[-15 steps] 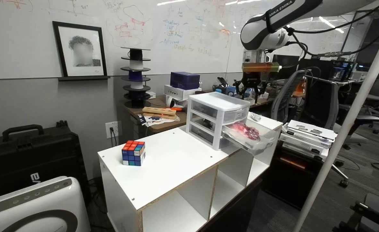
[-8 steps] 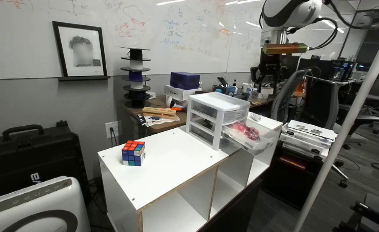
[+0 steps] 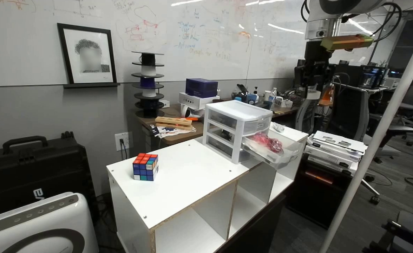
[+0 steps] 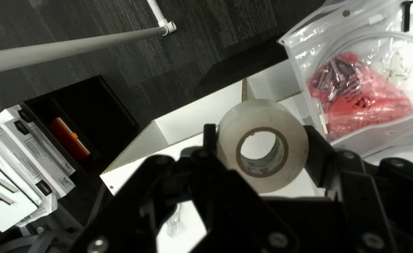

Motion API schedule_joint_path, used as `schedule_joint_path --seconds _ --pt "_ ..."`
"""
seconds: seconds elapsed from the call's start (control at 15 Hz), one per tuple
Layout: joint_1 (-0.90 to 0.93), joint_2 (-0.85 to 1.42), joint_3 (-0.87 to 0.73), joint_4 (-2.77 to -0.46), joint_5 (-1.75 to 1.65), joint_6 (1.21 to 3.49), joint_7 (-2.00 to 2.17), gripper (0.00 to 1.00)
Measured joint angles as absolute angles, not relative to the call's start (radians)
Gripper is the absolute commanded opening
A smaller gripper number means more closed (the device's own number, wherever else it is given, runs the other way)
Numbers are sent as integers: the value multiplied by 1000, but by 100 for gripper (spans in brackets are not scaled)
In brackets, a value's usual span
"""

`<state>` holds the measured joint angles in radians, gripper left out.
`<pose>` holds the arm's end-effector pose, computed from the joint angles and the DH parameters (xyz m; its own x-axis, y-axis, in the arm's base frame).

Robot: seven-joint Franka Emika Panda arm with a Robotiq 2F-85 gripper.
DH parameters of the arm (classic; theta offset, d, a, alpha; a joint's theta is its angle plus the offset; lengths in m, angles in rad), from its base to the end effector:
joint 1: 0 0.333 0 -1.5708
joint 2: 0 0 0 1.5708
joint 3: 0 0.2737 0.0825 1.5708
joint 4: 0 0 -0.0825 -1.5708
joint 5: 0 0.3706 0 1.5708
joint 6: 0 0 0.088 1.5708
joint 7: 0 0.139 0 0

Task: Put the roll of tape and plastic bag on the table into the open drawer and then close the drawer

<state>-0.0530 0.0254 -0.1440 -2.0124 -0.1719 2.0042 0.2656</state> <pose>0.5279 -0.1208 0.3708 0.9259 -0.3778 0.0033 -0.3733 -0.9136 0.1611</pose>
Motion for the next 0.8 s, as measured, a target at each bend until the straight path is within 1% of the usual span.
schedule_joint_path --seconds 0.33,0.8 --pt "-53 -57 -131 -2110 -172 2006 107 34" --pt "-53 -109 -128 -2172 -156 2041 -4 34"
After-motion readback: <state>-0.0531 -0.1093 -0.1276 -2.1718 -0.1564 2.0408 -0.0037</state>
